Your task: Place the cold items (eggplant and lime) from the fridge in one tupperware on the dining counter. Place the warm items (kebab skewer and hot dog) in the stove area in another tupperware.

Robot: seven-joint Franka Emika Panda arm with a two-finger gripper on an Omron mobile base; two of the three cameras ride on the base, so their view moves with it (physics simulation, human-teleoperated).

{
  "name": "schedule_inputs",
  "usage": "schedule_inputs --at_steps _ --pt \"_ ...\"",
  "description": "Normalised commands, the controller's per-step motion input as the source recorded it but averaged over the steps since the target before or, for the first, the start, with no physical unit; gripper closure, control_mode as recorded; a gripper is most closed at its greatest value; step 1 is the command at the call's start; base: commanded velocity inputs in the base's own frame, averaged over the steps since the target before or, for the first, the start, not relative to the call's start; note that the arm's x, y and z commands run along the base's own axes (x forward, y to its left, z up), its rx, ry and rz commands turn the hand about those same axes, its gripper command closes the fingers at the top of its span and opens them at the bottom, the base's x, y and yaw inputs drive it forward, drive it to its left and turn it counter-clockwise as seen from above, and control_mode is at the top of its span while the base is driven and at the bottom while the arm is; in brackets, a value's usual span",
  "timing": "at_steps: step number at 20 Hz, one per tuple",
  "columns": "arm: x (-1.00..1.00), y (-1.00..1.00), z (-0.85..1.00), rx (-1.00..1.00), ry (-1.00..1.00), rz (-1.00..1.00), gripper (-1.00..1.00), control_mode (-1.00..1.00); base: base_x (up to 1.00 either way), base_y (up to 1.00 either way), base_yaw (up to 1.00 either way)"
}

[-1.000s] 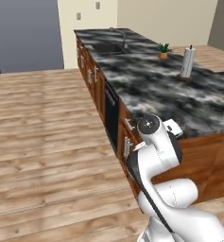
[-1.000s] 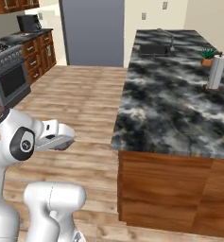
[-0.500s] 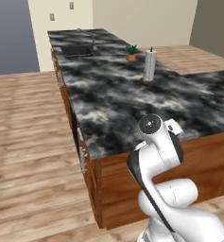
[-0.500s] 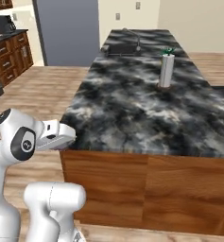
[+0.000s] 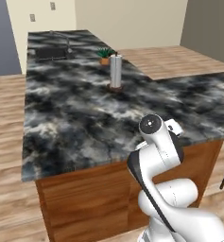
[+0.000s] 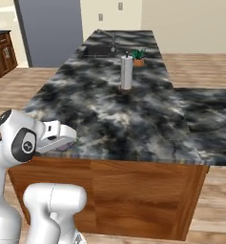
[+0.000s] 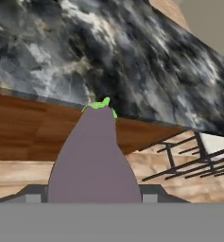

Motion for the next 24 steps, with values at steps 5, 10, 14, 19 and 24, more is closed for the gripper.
schedule_inputs --at_steps 5,10,14,19,24 --pt "0.00 0.00 0.00 0.00 0.00 0.00 1.00 1.00 0.30 -1.00 0.00" --pt "0.00 0.00 0.00 0.00 0.00 0.00 1.00 1.00 -0.03 -1.00 0.00" --pt "0.00 0.00 0.00 0.00 0.00 0.00 1.00 1.00 -0.43 -1.00 -0.04" --pt "0.00 0.00 0.00 0.00 0.00 0.00 1.00 1.00 -0.29 -1.00 -0.03" --pt "0.00 0.00 0.00 0.00 0.00 0.00 1.00 1.00 0.06 -1.00 0.00"
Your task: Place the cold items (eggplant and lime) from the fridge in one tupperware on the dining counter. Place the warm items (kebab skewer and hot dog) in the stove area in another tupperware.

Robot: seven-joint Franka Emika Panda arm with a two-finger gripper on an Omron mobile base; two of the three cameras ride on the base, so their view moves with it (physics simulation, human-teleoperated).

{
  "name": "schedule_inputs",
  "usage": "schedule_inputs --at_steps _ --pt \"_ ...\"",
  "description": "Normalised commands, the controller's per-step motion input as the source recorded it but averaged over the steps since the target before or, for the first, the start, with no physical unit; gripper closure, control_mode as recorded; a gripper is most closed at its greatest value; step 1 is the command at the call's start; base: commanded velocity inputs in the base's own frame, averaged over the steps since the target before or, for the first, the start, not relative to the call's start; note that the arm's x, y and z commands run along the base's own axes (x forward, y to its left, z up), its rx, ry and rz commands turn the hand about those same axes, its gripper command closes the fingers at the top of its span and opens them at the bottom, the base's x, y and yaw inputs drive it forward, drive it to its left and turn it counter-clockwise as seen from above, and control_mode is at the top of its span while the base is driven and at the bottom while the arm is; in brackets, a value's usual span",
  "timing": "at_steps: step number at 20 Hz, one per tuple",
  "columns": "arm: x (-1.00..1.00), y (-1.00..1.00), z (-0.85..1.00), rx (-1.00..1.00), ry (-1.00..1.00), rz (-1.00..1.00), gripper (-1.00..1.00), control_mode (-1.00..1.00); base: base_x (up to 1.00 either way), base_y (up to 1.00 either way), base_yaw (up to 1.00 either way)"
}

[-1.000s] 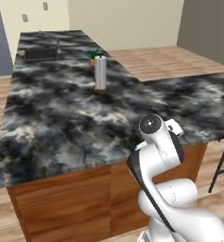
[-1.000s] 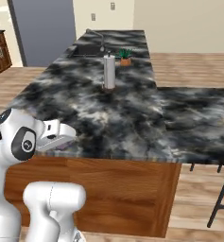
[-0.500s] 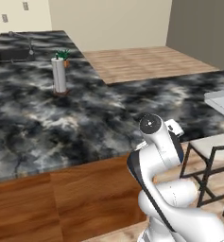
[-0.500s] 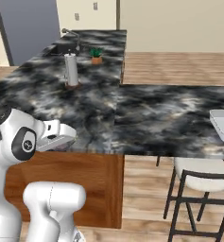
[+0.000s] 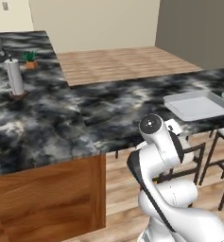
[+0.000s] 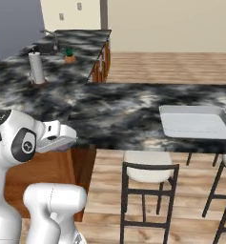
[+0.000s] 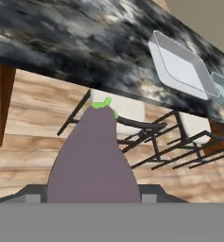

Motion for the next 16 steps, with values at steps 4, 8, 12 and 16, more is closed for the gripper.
schedule_inputs --at_steps 4,8,12,16 --pt "0.00 0.00 0.00 0.00 0.00 0.00 1.00 1.00 0.21 -1.00 0.00" --pt "0.00 0.00 0.00 0.00 0.00 0.00 1.00 1.00 0.14 -1.00 0.00" --pt "0.00 0.00 0.00 0.00 0.00 0.00 1.00 1.00 0.13 -1.00 0.00" --pt "0.00 0.00 0.00 0.00 0.00 0.00 1.00 1.00 0.17 -1.00 0.00"
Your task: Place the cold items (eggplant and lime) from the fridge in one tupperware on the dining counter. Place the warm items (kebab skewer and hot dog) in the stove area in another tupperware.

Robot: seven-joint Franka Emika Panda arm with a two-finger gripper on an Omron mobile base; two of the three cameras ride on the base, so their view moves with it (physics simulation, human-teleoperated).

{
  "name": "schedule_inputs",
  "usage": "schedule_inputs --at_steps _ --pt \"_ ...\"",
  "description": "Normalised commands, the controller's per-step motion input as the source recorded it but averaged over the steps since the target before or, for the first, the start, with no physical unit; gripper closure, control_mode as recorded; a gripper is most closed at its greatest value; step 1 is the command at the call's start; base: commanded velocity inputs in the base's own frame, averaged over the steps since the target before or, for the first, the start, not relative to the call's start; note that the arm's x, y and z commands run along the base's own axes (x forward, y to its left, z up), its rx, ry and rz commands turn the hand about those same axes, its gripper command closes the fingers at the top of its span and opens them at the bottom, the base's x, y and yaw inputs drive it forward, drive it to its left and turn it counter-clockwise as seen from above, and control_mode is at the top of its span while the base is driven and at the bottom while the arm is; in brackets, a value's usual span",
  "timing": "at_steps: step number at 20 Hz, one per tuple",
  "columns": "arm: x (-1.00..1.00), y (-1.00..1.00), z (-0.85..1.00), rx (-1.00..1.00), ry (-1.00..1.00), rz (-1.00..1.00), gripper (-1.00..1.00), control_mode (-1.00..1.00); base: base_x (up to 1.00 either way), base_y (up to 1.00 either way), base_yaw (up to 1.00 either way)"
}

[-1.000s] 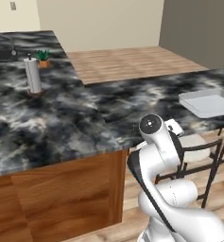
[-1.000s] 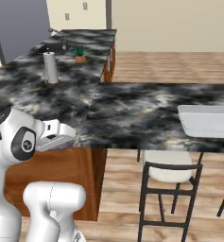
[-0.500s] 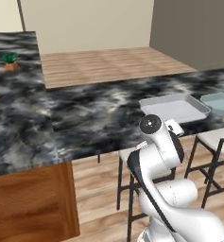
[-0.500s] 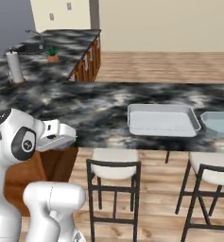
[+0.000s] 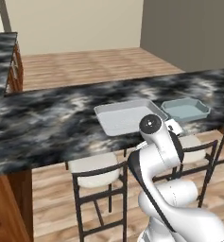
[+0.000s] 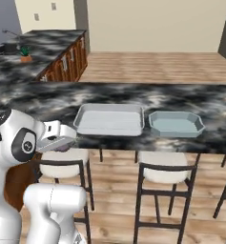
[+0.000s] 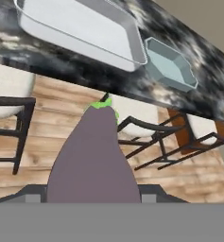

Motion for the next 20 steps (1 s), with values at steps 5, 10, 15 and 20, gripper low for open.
schedule_inputs --at_steps 5,10,15,20 --pt "0.00 0.00 0.00 0.00 0.00 0.00 1.00 1.00 0.23 -1.00 0.00" --pt "0.00 0.00 0.00 0.00 0.00 0.00 1.00 1.00 0.30 -1.00 0.00" --pt "0.00 0.00 0.00 0.00 0.00 0.00 1.00 1.00 0.43 -0.96 0.00" --pt "0.00 0.00 0.00 0.00 0.00 0.00 1.00 1.00 0.46 -0.67 0.04"
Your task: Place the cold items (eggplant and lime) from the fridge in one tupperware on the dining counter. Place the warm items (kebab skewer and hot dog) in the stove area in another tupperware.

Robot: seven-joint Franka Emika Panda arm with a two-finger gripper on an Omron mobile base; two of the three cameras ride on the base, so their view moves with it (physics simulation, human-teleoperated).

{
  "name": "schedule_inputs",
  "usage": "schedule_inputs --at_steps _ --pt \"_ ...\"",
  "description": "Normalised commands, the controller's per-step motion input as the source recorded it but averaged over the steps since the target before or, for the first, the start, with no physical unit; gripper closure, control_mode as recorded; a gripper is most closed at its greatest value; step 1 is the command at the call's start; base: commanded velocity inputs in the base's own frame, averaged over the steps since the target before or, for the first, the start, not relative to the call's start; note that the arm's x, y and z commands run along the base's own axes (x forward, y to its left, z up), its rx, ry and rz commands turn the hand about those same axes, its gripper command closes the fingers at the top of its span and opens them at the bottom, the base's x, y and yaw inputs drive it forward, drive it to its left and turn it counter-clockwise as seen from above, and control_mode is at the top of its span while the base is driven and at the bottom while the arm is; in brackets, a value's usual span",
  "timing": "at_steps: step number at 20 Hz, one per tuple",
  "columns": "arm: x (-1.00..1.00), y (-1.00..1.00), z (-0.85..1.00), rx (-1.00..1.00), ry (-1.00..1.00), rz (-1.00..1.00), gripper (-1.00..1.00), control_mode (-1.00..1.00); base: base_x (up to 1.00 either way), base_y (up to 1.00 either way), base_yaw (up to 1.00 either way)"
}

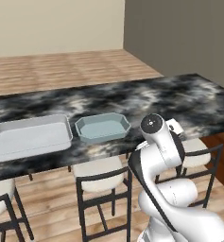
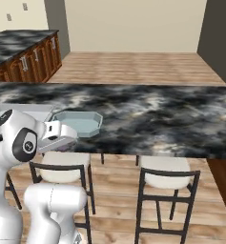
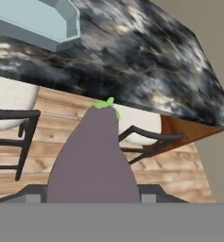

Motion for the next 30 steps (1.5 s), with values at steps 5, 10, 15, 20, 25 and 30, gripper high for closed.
schedule_inputs --at_steps 5,10,15,20,25,30 --pt "0.00 0.00 0.00 0.00 0.00 0.00 1.00 1.00 0.41 -0.42 0.07" --pt "0.00 0.00 0.00 0.00 0.00 0.00 1.00 1.00 0.19 -0.18 0.10" --pt "0.00 0.00 0.00 0.00 0.00 0.00 1.00 1.00 0.33 -0.11 0.15" --pt "0.00 0.00 0.00 0.00 0.00 0.00 1.00 1.00 0.55 -0.20 0.18" --pt "0.00 0.00 0.00 0.00 0.00 0.00 1.00 1.00 0.46 -0.25 0.22" --pt "0.00 0.00 0.00 0.00 0.00 0.00 1.00 1.00 0.27 -0.30 0.24"
